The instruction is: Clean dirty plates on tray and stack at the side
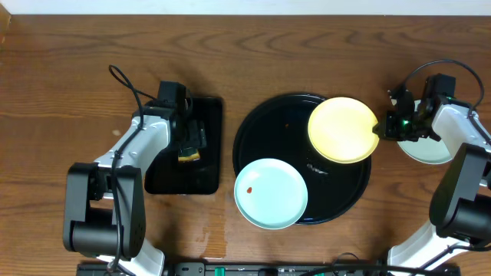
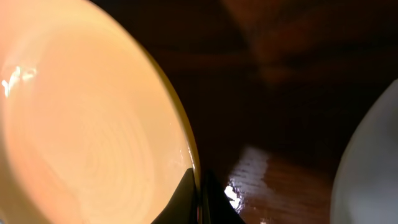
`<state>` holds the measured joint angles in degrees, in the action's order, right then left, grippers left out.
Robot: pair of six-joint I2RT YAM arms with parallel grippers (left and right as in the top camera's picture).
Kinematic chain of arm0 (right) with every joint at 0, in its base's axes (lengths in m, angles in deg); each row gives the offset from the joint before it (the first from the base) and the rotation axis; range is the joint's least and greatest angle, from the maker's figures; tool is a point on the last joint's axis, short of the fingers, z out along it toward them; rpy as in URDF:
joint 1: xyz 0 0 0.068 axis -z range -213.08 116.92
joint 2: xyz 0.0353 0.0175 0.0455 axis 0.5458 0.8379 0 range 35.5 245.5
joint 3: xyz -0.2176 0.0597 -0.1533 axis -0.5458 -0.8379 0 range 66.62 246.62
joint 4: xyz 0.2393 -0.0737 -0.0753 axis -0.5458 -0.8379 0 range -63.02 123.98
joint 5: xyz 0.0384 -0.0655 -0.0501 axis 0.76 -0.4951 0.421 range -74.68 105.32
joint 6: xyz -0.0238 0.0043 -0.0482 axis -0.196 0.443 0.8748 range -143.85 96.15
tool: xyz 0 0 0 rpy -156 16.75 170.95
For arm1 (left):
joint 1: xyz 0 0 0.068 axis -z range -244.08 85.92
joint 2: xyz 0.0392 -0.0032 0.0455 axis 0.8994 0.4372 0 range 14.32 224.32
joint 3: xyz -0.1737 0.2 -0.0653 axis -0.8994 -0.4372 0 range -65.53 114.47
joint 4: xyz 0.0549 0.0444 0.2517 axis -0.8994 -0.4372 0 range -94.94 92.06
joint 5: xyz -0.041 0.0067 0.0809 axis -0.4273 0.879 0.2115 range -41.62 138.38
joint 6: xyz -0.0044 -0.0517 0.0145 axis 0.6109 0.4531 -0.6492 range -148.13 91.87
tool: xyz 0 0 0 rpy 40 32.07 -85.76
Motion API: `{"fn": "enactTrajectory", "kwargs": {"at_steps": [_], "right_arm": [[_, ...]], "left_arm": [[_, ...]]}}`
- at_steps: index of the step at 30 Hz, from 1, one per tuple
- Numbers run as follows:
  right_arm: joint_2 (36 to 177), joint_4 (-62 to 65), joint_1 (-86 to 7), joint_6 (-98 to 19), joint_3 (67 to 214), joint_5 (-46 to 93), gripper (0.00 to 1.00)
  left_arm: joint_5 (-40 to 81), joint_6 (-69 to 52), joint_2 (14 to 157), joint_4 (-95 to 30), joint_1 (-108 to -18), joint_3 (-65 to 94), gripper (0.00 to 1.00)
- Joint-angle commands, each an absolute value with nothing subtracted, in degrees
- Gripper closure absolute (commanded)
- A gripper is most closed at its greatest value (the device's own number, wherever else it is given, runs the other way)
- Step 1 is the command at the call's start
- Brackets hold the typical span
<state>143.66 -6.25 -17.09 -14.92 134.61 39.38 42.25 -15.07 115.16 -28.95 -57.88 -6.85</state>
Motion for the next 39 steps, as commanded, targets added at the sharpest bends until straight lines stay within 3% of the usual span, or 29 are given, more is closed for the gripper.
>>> {"fn": "enactTrajectory", "kwargs": {"at_steps": [1, 9, 21, 32, 39], "right_arm": [[139.8, -7.0, -17.7, -16.8, 135.2, 38.5, 0.99], [125.4, -9.3, -25.0, -21.4, 135.2, 21.4, 0.99], [115.3, -14.2, -52.9, -28.3, 135.2, -29.6, 0.99], [115.3, -14.2, -70.5, -28.3, 135.2, -50.8, 0.99], [115.3, -14.2, -74.8, -28.3, 135.2, -52.7, 0.99]], "left_arm": [[41.7, -15.4, 115.3, -28.9, -57.9, -7.6, 0.18], [41.7, -15.4, 115.3, -28.9, -57.9, -7.6, 0.18], [41.7, -15.4, 115.3, -28.9, -57.9, -7.6, 0.18], [41.7, -15.4, 115.3, -28.9, -57.9, -7.6, 0.18], [41.7, -15.4, 115.3, -28.9, -57.9, -7.6, 0.18]]}}
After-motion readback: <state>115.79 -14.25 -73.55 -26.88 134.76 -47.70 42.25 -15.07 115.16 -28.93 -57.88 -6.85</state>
